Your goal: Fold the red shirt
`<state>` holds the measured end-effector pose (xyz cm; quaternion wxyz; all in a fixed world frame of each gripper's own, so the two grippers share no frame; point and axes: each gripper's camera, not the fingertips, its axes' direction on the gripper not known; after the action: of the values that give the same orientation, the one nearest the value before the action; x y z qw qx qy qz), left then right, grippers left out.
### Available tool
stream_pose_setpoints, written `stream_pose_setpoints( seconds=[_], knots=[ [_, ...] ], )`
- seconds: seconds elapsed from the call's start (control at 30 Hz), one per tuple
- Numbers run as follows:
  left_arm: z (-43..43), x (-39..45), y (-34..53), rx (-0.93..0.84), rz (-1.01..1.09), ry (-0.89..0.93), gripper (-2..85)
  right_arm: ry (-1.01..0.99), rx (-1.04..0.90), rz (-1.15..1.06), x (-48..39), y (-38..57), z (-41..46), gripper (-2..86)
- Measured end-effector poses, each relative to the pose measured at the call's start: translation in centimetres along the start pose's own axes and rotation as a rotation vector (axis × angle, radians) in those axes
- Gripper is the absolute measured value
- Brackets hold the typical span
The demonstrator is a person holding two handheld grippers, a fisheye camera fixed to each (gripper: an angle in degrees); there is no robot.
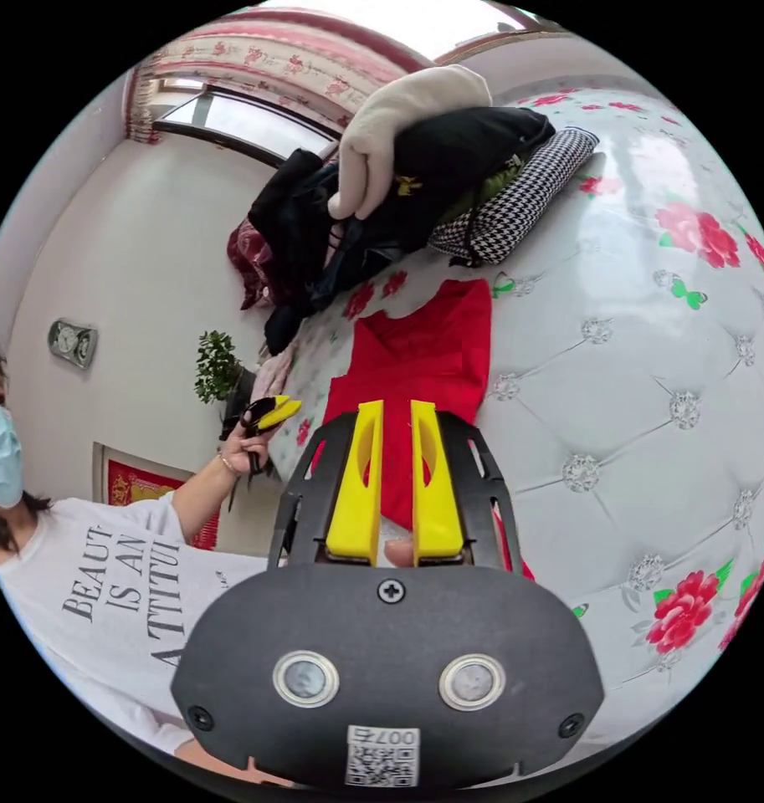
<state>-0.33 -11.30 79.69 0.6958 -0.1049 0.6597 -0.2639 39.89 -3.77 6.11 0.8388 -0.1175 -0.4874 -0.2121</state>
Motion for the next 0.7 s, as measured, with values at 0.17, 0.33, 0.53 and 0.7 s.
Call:
stream_pose_setpoints(
  seconds=[0.17,0.33,0.53,0.7],
  knots=[
    [1.3,0.1,7.0,-0.048,0.037,-0.246,8.8,0.226,-0.080,-0.049,-2.0,6.3,3.1,4.5],
    [5.4,2.8,13.2,-0.154,0.163,-0.374,10.1,0.327,-0.170,-0.101,-3.9,10.7,6.3,5.6],
    [15.0,8.8,18.5,-0.290,0.715,-0.788,6.8,0.375,-0.230,-0.147,-4.7,11.1,11.2,3.9],
    [16.3,10.3,19.7,-0.398,0.799,-0.785,3.4,0.372,-0.267,-0.180,-5.5,11.9,9.7,1.3]
  ],
)
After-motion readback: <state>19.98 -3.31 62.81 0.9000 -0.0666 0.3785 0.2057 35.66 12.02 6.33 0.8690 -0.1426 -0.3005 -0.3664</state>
